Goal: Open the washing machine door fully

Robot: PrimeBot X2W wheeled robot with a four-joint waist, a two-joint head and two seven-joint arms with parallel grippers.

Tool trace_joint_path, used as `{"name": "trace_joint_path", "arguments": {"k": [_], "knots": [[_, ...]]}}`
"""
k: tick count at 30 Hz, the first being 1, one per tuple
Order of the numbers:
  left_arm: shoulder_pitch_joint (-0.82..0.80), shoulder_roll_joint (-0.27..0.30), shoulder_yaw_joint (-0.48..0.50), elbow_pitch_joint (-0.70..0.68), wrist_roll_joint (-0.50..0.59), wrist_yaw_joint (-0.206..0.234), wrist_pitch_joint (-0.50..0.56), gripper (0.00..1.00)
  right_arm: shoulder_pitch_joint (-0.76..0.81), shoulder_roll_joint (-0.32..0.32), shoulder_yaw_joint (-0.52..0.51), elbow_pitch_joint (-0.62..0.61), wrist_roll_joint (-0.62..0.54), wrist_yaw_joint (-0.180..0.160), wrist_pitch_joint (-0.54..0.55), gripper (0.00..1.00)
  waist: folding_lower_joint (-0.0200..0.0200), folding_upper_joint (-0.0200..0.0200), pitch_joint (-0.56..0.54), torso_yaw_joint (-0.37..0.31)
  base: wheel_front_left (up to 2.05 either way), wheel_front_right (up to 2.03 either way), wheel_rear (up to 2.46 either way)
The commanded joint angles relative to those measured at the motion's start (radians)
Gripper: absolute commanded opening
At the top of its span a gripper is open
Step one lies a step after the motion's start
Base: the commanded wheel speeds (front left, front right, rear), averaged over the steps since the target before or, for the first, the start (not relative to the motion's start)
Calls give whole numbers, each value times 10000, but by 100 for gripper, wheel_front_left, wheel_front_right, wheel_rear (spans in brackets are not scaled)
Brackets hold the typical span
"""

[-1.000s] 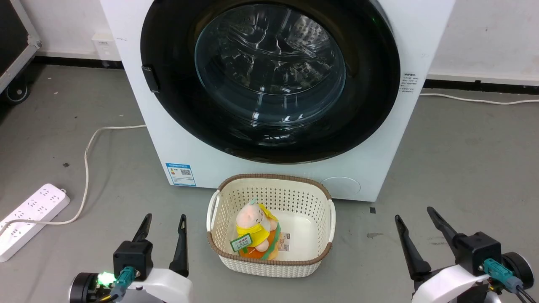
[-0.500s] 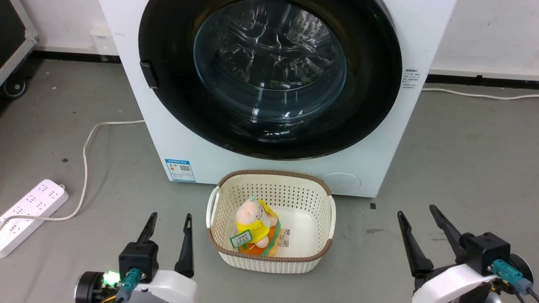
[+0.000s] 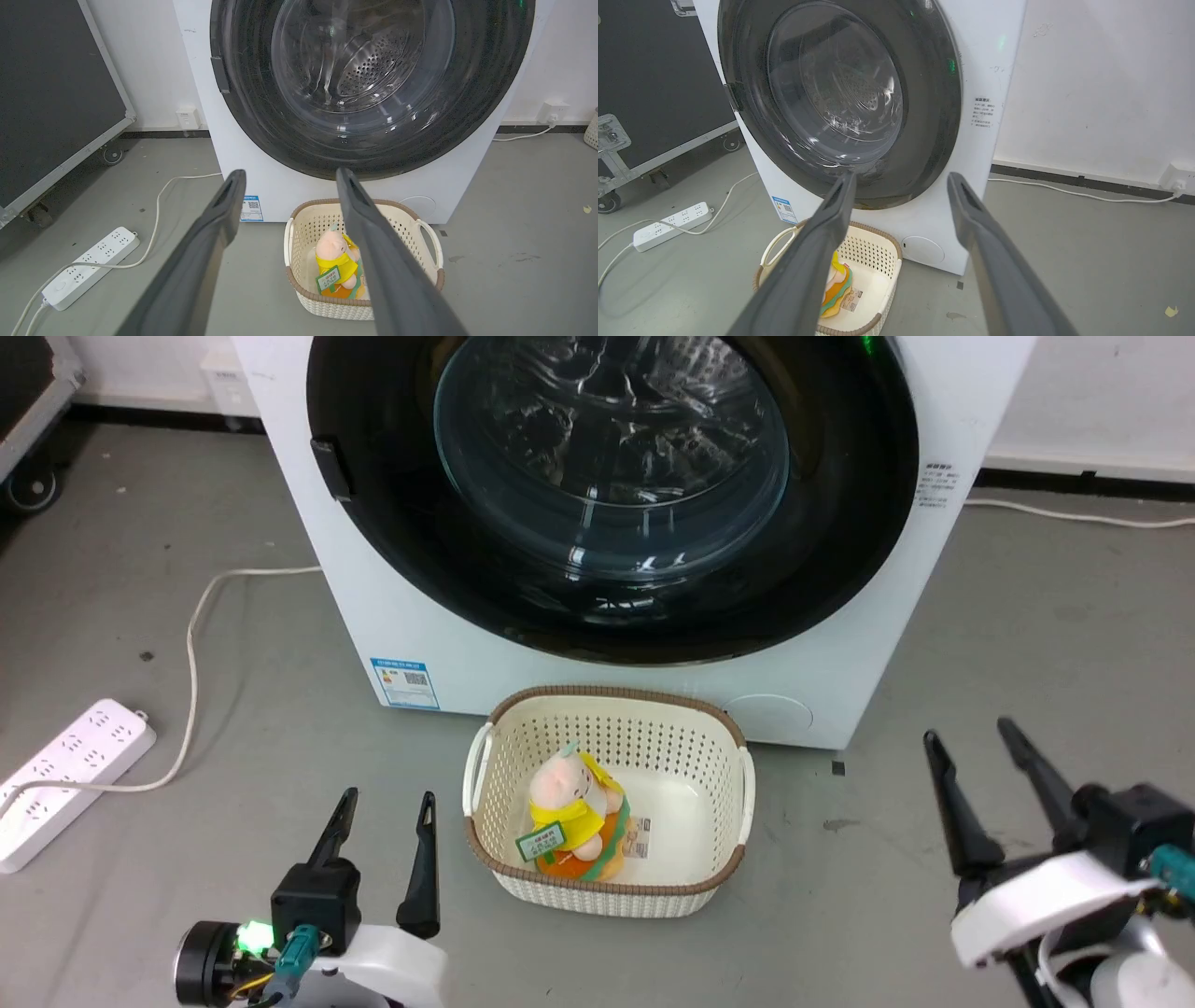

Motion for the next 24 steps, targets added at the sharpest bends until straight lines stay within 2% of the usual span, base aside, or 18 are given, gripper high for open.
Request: {"name": "trace_joint_path", "arguments": {"k": [1,11,12,13,24], "knots": [[-194,31,-64,-10,-6,50,-80,100,-225,-118,20,22,47,-3,-27,100,0,-1,50,17,0,0,0],[-500,53,-270,-27,0,112,-290,100,-1528,-96,-422,399,1652,-3,361,100,0,-1,573,117,0,0,0],[-575,54,-323,-23,-1,122,-332,100,-1840,-130,-577,542,1908,-3,501,36,0,-1,696,163,0,0,0],[-614,54,-354,-20,-3,128,-353,100,-1996,-130,-657,617,2050,-3,572,0,0,-1,756,192,0,0,0],[-912,47,-570,34,-89,223,-561,100,-3943,-75,-1776,2034,3582,-4,1401,0,0,-1,1246,396,0,0,0]]}}
